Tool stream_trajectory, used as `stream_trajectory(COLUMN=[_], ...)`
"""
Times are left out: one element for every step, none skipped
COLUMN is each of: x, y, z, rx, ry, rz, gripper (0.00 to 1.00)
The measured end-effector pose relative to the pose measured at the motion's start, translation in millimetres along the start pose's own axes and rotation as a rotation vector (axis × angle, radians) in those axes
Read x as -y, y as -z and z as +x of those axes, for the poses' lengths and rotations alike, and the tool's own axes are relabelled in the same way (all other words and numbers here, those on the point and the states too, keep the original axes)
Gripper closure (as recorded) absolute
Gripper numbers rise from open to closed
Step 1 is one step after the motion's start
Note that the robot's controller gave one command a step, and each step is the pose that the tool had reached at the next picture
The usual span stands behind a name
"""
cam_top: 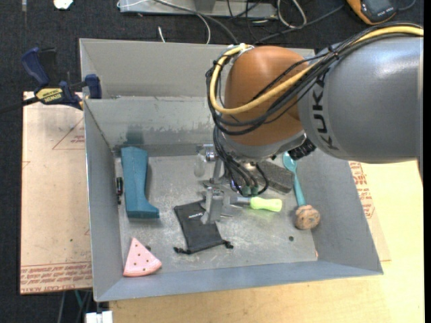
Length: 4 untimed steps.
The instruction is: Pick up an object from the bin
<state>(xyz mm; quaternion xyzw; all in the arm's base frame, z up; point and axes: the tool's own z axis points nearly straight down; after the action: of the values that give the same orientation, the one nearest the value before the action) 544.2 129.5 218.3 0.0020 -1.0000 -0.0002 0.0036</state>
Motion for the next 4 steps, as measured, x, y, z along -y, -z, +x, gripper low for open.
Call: stream_trajectory(x=[0.8,43.1,50.9,58.7], y=[4.8,-60.5,-110.1,-140.4], z=[-1.5,1.1,-7.8,26.4], rx=[0.008,0.009,0.018,0.012], ry=[-0.003,-0.087,0.049,-0.145], rz=[-0.001,-0.003,-0.004,-0.004], gripper=[0.0,0.0,0.0,0.0])
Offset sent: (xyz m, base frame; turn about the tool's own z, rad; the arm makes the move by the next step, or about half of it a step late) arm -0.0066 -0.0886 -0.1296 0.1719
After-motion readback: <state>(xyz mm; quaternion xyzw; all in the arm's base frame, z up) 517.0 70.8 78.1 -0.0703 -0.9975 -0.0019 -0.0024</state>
